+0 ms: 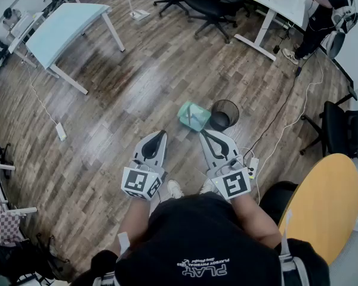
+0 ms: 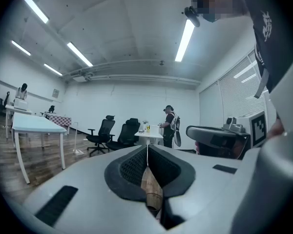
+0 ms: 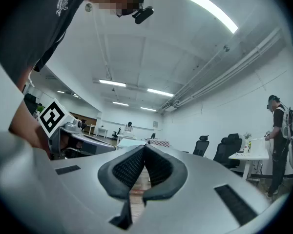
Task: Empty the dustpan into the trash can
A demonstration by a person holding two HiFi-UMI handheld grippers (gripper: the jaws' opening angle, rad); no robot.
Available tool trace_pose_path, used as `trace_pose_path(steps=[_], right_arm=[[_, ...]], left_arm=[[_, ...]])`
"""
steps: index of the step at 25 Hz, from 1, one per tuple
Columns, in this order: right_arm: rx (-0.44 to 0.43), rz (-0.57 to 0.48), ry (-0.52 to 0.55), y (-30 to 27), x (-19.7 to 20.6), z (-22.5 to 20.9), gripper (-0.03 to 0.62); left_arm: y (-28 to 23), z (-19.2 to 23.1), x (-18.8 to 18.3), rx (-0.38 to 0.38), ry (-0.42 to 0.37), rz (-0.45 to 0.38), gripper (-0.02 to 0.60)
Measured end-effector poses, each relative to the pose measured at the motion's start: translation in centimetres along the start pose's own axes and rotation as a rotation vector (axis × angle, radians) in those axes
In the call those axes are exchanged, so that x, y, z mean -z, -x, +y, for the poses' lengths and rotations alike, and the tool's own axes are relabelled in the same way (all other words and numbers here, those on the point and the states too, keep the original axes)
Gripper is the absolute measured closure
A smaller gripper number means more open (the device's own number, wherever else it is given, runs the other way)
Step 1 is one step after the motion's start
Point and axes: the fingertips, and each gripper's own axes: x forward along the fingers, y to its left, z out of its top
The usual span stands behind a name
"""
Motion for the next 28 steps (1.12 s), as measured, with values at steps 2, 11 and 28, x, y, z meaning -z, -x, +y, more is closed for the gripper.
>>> trace_pose_path(steps=[2, 11, 28], right_arm=[[-0.001, 0.002, 0.006, 0.0, 0.0, 0.7, 0.571], [0.04, 0.033, 0.029, -0.4, 0.8, 1.1, 0.57], [0.133, 0.025, 0.043, -1.5, 1.6, 2.8, 0.569]], left_arm=[[0.2, 0.1, -0.1, 0.013, 0.001, -0.004, 0.557], [0.5, 0.4, 0.5, 0.068, 0.005, 0.01, 0.557], [0.2, 2.7, 1.4, 0.156, 0.001, 0.022, 0.557]])
